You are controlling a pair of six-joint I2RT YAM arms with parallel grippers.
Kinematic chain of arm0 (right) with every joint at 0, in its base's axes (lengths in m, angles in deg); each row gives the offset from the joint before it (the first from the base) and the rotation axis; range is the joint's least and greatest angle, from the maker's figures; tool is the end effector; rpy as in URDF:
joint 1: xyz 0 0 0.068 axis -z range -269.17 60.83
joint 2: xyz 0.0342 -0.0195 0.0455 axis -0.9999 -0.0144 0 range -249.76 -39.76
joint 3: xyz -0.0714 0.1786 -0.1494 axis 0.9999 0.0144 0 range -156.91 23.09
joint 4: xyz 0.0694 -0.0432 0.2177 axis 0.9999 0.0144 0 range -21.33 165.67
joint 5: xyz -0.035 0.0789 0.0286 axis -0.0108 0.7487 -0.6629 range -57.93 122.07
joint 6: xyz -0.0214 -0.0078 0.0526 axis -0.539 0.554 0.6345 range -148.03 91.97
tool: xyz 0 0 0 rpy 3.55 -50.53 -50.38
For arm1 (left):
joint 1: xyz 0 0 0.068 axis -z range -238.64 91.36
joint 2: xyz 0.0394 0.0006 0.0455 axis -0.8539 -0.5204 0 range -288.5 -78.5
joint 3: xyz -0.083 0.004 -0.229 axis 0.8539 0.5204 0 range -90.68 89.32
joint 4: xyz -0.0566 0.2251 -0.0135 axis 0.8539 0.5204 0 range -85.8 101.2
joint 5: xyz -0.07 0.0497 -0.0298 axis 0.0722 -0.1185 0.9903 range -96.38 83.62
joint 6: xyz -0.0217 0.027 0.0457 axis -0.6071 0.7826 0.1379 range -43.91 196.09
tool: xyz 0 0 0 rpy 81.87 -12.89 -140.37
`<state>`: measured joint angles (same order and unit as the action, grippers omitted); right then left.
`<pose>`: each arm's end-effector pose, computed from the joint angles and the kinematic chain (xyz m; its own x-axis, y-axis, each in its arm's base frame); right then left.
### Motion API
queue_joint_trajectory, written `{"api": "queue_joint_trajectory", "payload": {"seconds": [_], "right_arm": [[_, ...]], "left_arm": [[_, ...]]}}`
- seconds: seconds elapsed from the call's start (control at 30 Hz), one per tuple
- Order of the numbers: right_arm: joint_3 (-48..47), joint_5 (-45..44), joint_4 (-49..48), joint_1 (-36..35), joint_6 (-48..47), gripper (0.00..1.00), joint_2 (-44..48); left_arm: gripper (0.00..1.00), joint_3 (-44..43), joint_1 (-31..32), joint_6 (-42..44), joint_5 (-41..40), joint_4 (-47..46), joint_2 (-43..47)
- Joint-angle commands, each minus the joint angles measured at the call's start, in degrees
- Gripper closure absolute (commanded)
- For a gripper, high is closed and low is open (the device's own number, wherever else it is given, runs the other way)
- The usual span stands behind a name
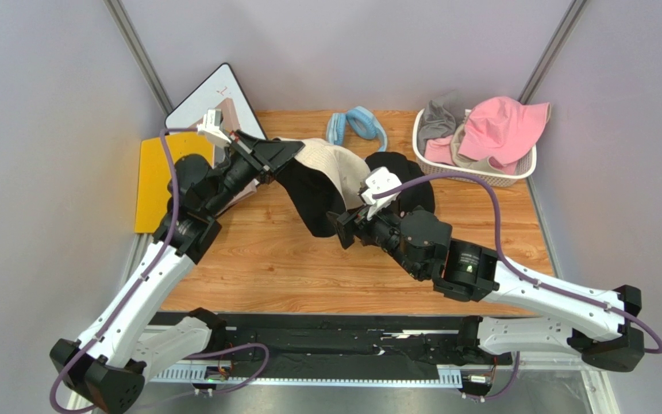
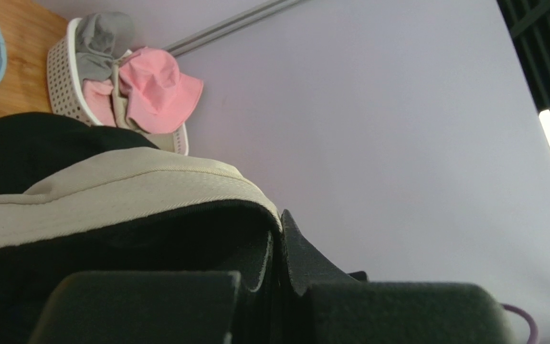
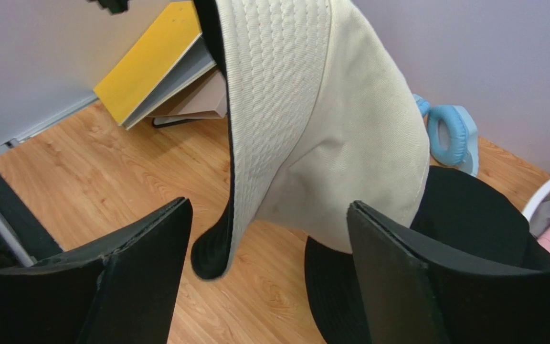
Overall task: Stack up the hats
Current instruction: Stack the hat on the hat.
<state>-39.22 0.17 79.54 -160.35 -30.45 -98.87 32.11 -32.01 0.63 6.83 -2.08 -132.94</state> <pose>0.0905 0.1993 0.3714 -0.0163 -0.1586 -0.9872 -0.6358 0.7636 -0.1122 0.1808 -0.1009 0.3917 -0.5824 -0.7622 -0.2827 0.2964 0.1248 -0.9469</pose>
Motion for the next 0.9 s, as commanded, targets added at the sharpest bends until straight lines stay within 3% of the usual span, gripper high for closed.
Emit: {"api": "queue_joint_trajectory", "payload": {"seconds": [0.0, 0.17, 0.3, 0.47, 0.57, 0.7, 0.87], "right_arm": [[-3.08, 6.12, 2.04, 0.42, 0.39, 0.14, 4.52], [-6.77, 14.56, 6.35, 6.02, 4.52, 0.13, 5.85], [-8.01, 31.75, 7.05, 15.85, 10.74, 0.16, 5.41], [-5.38, 47.26, 4.07, 27.38, 15.07, 0.23, 6.98], [-3.71, 54.56, 2.4, 30.65, 16.47, 0.25, 9.01], [-2.83, 62.2, 2.31, 32.15, 17.8, 0.29, 9.02], [1.12, 68.81, 1.52, 32.15, 18.94, 0.37, 8.14]], "left_arm": [[1.0, -9.74, -2.46, 9.44, 18.82, 1.25, -4.27], [1.0, -23.37, -2.55, 22.88, 29.65, 11.37, -9.54], [1.0, -28.91, -3.16, 33.33, 36.96, 19.35, -10.95], [1.0, -31.2, -4.39, 45.2, 48.28, 28.07, -11.48], [1.0, -33.31, -4.66, 57.67, 50.5, 41.82, -11.31], [1.0, -31.84, -4.66, 71.83, 52.7, 48.65, -10.08], [1.0, -28.4, -4.66, 80.54, 60.07, 50.92, -6.65]]}}
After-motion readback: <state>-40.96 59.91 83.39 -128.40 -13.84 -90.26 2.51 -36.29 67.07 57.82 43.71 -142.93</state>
